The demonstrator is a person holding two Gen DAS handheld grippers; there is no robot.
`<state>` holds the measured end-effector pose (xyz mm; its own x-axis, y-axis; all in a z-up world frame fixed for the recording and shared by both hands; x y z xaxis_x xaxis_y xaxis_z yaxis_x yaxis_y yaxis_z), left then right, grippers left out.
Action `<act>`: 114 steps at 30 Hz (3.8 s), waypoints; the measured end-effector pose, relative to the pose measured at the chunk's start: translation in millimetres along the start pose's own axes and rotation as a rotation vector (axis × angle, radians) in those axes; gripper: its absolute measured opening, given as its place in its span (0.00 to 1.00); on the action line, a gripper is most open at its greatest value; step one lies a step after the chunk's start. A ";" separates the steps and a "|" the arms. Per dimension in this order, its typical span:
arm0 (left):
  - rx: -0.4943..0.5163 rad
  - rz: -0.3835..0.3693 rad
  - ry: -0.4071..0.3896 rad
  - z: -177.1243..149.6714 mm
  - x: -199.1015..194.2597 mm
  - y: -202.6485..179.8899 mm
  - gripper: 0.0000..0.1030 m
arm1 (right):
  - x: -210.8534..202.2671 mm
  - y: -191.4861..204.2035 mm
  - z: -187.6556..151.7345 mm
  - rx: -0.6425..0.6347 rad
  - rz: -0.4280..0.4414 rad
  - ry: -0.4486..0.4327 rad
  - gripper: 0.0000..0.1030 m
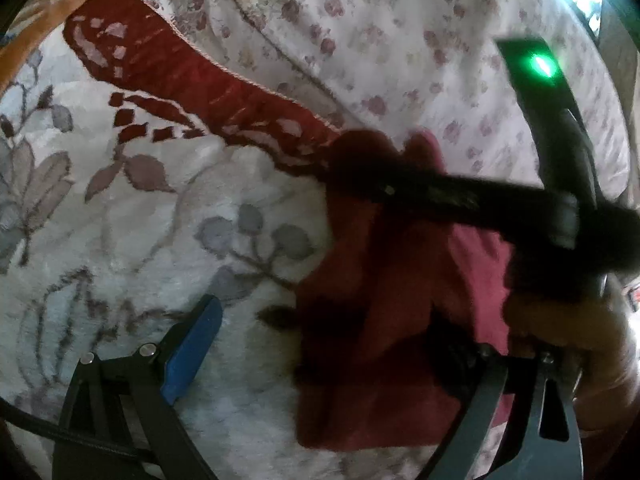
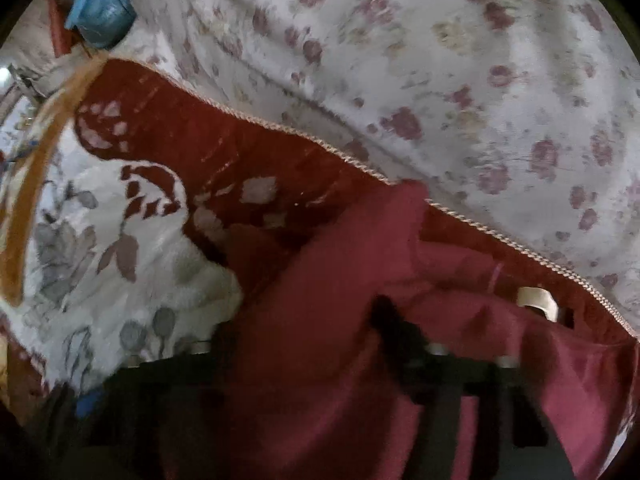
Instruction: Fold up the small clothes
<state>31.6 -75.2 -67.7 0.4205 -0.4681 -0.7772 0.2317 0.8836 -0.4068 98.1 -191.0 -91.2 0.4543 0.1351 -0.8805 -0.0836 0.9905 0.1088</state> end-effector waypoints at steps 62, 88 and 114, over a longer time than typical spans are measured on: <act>0.396 -0.302 0.059 -65.7 1.0 -275.9 0.19 | -175.4 -181.1 -71.4 0.221 0.046 -0.196 0.16; 0.427 -0.109 0.090 -88.8 24.3 -202.4 0.65 | -134.5 -238.3 -112.9 0.451 0.014 -0.163 0.65; 0.455 -0.096 0.086 -101.9 36.9 -191.5 0.73 | -185.7 -188.4 -209.3 0.469 0.113 -0.217 0.46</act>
<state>-86.7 -260.8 -67.5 0.3090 -0.5281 -0.7909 0.6352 0.7336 -0.2417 -156.2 -407.8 -44.8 0.6428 0.1944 -0.7410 0.2407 0.8670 0.4364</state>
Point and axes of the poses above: each gripper's, at about its wrist camera, not at the fingertips, and x roughly the way its jaws point, y to its left, z to its top, the point moved 10 cm from there along x, roughly the way its jaws point, and after that the axes turned 1 degree about -z, right-handed, at the moved point
